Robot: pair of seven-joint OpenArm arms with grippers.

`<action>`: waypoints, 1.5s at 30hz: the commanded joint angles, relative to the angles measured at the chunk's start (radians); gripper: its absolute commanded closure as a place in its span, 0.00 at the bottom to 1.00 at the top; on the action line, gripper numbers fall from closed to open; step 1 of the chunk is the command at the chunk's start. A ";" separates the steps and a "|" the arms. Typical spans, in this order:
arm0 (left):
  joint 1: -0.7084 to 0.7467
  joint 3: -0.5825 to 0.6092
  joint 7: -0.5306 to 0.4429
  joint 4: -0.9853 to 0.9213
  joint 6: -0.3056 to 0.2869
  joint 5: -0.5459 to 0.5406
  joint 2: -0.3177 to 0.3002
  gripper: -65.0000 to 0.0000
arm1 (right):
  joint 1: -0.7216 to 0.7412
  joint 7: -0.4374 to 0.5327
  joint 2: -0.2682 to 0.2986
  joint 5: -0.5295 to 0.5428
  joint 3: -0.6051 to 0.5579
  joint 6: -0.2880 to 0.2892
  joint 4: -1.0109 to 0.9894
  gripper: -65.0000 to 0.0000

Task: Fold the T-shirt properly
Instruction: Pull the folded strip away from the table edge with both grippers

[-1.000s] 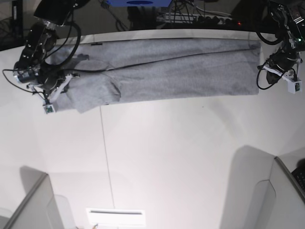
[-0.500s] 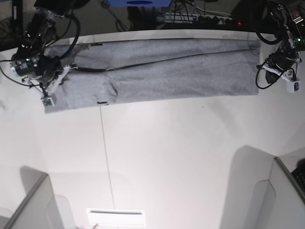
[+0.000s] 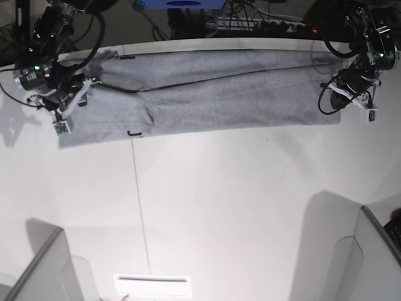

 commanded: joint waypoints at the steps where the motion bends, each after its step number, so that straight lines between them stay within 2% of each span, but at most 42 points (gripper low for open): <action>1: -0.002 0.001 -0.015 0.011 -0.002 -0.004 0.002 1.00 | 0.005 0.032 0.009 0.002 0.001 0.002 0.019 0.71; 2: -0.003 0.007 -0.015 0.009 -0.002 -0.004 0.008 1.00 | 0.002 0.054 0.010 0.002 -0.004 0.002 0.017 0.75; 4: -0.009 0.013 -0.016 -0.010 -0.002 -0.004 0.011 1.00 | 0.005 0.094 0.012 0.002 -0.007 0.002 0.008 0.94; 5: -0.020 0.024 -0.016 -0.029 -0.002 -0.002 0.010 1.00 | 0.007 0.105 0.010 0.002 -0.013 0.002 -0.006 1.00; 9: -0.055 0.047 -0.020 -0.127 -0.002 0.071 0.013 1.00 | 0.027 0.128 0.016 0.002 -0.022 0.000 -0.113 1.00; 12: -0.069 0.047 -0.081 -0.182 -0.002 0.157 0.034 1.00 | 0.053 0.138 0.018 0.000 -0.021 0.000 -0.205 1.00; 15: -0.083 0.047 -0.121 -0.239 -0.002 0.226 0.042 1.00 | 0.085 0.215 0.018 -0.001 -0.027 -0.006 -0.324 1.00; 18: -0.128 0.040 -0.124 -0.310 -0.002 0.226 0.036 1.00 | 0.155 0.255 0.018 -0.058 -0.027 -0.041 -0.431 1.00; 23: -0.230 0.034 -0.125 -0.409 -0.002 0.232 0.033 1.00 | 0.286 0.279 0.004 -0.183 -0.027 -0.047 -0.543 1.00; 27: -0.307 0.034 -0.122 -0.449 -0.002 0.232 0.020 1.00 | 0.359 0.279 -0.005 -0.202 -0.027 -0.056 -0.580 1.00; 30: -0.348 0.034 -0.121 -0.440 -0.002 0.226 0.019 1.00 | 0.372 0.272 -0.008 -0.207 -0.027 -0.056 -0.567 1.00; 33: -0.352 0.033 -0.118 -0.347 -0.002 0.223 0.019 1.00 | 0.373 0.213 -0.024 -0.202 -0.027 -0.049 -0.483 1.00; 35: -0.347 0.005 -0.073 -0.262 -0.002 0.220 0.019 1.00 | 0.353 0.186 -0.042 -0.202 -0.027 -0.047 -0.380 1.00; 37: -0.347 -0.079 0.003 -0.182 -0.007 0.188 0.025 1.00 | 0.329 0.172 -0.066 -0.202 -0.027 -0.047 -0.279 1.00; 39: -0.345 -0.177 0.076 -0.113 -0.057 0.105 0.025 1.00 | 0.307 0.172 -0.093 -0.202 -0.039 -0.047 -0.181 1.00; 42: -0.309 -0.282 0.162 -0.058 -0.139 0.007 0.019 1.00 | 0.247 0.172 -0.103 -0.202 -0.094 -0.047 -0.057 1.00; 45: -0.270 -0.320 0.169 -0.052 -0.152 -0.010 0.017 1.00 | 0.195 0.172 -0.106 -0.202 -0.157 -0.047 0.014 1.00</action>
